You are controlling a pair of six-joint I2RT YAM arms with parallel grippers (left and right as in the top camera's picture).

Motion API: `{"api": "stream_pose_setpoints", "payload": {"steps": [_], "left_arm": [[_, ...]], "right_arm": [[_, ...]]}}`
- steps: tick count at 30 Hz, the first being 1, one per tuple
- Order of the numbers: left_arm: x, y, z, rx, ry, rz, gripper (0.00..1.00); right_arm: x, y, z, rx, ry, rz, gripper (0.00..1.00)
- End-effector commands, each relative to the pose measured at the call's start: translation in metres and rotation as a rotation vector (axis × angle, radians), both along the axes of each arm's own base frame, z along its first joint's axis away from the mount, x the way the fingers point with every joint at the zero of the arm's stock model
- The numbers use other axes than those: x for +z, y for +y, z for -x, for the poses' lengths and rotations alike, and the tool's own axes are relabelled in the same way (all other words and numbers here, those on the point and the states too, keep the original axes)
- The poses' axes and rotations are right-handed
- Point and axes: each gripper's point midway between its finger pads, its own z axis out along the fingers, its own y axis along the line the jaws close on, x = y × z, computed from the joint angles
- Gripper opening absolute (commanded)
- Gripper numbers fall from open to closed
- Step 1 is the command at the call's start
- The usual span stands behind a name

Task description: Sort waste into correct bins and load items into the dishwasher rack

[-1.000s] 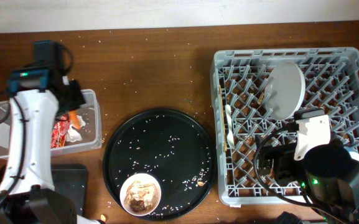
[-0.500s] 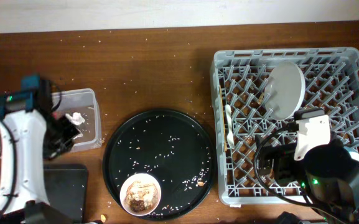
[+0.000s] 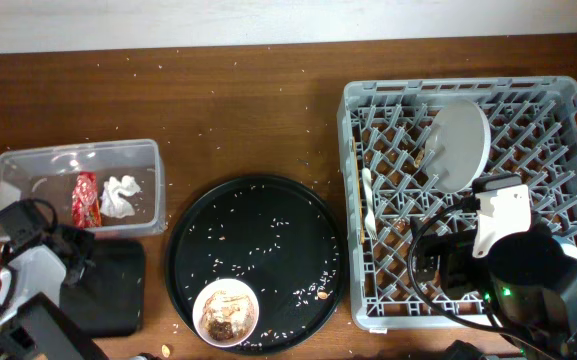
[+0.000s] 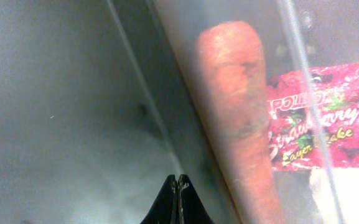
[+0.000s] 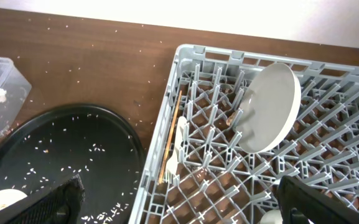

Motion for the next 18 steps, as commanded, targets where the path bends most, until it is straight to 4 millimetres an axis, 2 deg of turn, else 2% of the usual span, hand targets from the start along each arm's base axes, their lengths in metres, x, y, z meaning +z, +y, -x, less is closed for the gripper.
{"api": "stream_pose_setpoints", "payload": {"steps": [1,4,6,7,8,9,10,11,12,13,15,16,18], "left_arm": [[-0.019,-0.026,-0.025,-0.093,-0.062,0.099,0.01],[-0.002,-0.026,-0.060,-0.180,-0.195,0.056,0.01],[0.014,-0.032,-0.068,-0.285,-0.184,0.057,0.01],[0.035,-0.035,-0.056,-0.277,-0.126,0.087,0.01],[0.063,-0.040,-0.043,-0.264,-0.089,0.119,0.08],[0.103,-0.050,-0.027,-0.266,-0.064,0.143,0.19],[0.137,-0.069,-0.027,-0.385,-0.116,0.145,0.21],[0.168,-0.096,-0.031,-0.550,-0.183,0.127,0.27],[0.188,-0.124,-0.031,-0.703,-0.213,0.102,0.31],[0.199,-0.173,-0.024,-0.914,-0.216,0.082,0.32],[0.187,-0.263,0.008,-1.295,-0.107,0.116,0.32],[0.172,-0.297,0.030,-1.455,0.001,0.071,0.32],[0.141,-0.317,0.056,-1.470,0.197,-0.028,0.32]], "right_arm": [[0.003,-0.002,0.000,-0.013,-0.012,-0.005,0.99],[0.003,-0.002,0.000,-0.013,-0.012,-0.005,0.99],[0.003,-0.002,0.000,-0.013,-0.012,-0.005,0.99],[0.003,-0.002,0.000,-0.013,-0.012,-0.005,0.99],[0.003,-0.002,0.000,-0.013,-0.012,-0.005,0.99],[0.003,-0.002,0.000,-0.013,-0.012,-0.005,0.99],[0.003,-0.002,0.000,-0.013,-0.012,-0.005,0.98],[0.003,-0.002,0.000,-0.013,-0.012,-0.005,0.99],[0.003,-0.002,0.000,-0.013,-0.012,-0.005,0.99],[0.003,-0.002,0.000,-0.013,-0.012,-0.006,0.99],[0.003,-0.002,0.000,-0.013,-0.012,-0.005,0.99],[0.003,-0.002,0.000,-0.013,-0.012,-0.005,0.99],[0.003,-0.002,0.000,-0.013,-0.012,-0.006,0.99]]}}
